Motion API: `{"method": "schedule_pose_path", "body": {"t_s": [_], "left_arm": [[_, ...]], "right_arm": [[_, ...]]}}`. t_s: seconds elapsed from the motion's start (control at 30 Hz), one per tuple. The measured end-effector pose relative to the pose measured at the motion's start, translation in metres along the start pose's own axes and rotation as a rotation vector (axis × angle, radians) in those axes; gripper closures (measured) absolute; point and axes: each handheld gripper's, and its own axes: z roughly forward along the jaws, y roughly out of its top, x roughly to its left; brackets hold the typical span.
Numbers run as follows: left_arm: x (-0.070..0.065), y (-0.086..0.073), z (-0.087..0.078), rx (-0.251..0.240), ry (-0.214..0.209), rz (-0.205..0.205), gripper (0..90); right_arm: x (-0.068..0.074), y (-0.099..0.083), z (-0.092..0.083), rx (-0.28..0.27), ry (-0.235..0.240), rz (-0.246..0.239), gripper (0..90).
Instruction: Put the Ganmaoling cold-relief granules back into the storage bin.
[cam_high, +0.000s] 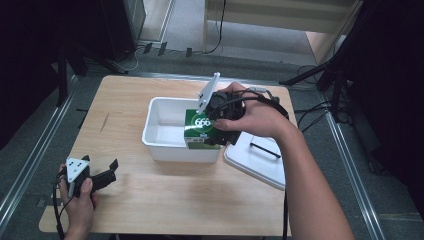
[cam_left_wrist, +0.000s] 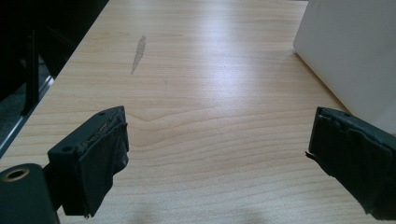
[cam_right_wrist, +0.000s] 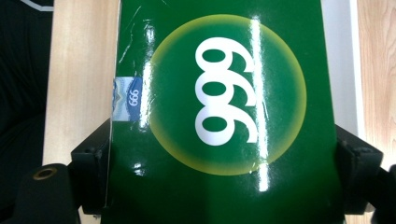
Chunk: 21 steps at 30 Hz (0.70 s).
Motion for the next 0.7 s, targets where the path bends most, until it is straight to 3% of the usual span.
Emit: {"method": "schedule_pose_path", "body": {"t_s": [0.37, 0.7], "left_arm": [[0.000, 0.000, 0.000, -0.001, -0.001, 0.001, 5.5], [0.000, 0.000, 0.000, -0.001, -0.002, 0.000, 5.5]], "right_arm": [[-0.027, -0.006, 0.019, -0.003, -0.010, 0.024, 16.1], [-0.041, -0.009, 0.039, 0.014, -0.036, 0.035, 16.0]]}}
